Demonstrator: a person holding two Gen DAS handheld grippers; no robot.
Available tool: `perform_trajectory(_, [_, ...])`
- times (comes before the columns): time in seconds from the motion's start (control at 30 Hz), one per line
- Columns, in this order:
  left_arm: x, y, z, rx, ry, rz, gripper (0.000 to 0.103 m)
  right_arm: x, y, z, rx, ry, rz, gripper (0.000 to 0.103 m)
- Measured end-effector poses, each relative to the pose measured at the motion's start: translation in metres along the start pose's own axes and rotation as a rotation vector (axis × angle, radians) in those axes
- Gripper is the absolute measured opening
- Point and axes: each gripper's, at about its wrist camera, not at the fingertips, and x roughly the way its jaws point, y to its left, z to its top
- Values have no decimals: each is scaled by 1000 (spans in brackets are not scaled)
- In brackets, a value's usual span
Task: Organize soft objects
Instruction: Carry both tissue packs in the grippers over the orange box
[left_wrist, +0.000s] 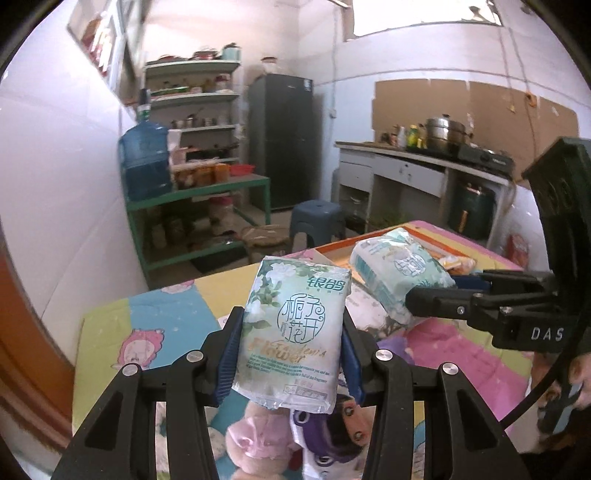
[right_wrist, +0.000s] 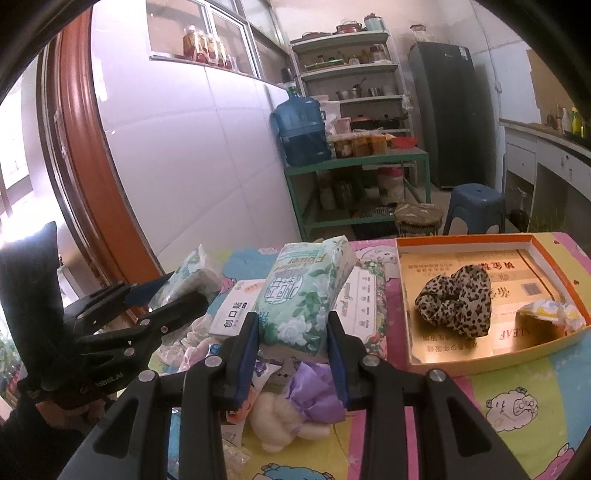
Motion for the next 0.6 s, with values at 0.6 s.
perform_trajectory(0.6, [-22, -72, 39, -151, -68, 87, 47, -61, -65, 19, 37, -147, -17, 36])
